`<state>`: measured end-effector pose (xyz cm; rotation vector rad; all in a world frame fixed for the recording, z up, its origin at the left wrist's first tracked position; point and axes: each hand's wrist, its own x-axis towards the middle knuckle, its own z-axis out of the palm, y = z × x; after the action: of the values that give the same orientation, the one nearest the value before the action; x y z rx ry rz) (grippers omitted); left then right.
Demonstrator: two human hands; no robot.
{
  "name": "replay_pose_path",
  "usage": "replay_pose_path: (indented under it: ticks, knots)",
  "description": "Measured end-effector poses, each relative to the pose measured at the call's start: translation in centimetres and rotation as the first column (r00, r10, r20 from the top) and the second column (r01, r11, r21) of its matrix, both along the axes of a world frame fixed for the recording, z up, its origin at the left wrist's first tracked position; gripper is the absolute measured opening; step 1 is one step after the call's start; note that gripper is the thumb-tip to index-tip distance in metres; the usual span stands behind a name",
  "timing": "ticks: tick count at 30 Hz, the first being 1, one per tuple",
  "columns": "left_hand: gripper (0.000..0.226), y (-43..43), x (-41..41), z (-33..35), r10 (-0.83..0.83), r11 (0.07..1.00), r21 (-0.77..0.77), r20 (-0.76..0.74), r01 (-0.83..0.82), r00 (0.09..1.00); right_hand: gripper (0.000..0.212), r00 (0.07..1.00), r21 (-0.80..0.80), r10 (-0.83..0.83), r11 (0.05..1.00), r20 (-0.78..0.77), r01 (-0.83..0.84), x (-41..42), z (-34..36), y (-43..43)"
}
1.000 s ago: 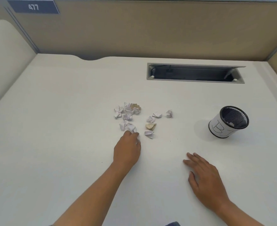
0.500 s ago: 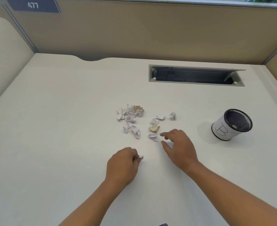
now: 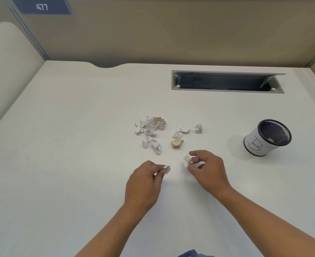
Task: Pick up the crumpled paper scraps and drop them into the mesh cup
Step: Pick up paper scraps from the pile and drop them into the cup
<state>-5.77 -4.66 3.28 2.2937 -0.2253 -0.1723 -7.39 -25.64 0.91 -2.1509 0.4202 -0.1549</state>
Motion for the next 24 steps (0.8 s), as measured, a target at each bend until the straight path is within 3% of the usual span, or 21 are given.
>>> replay_pose_path:
  ticks: [6, 16, 24]
  knots:
    - [0.01, -5.8, 0.2, 1.3, -0.07, 0.988, -0.14, -0.059, 0.062, 0.996, 0.027, 0.983, 0.206, -0.172, 0.961, -0.067, 0.183, -4.9, -0.1, -3.2]
    - [0.021, -20.0, 1.5, 4.8, -0.25, 0.966, -0.059, 0.041, 0.252, 0.967, 0.018, 0.945, 0.275, -0.327, 0.908, -0.009, 0.317, -11.4, 1.2, -11.4]
    - [0.022, -29.1, 3.9, 6.5, -0.243, 0.969, -0.021, 0.042, 0.244, 0.969, 0.01, 0.933, 0.31, -0.359, 0.89, 0.029, 0.333, -13.5, 2.0, -15.8]
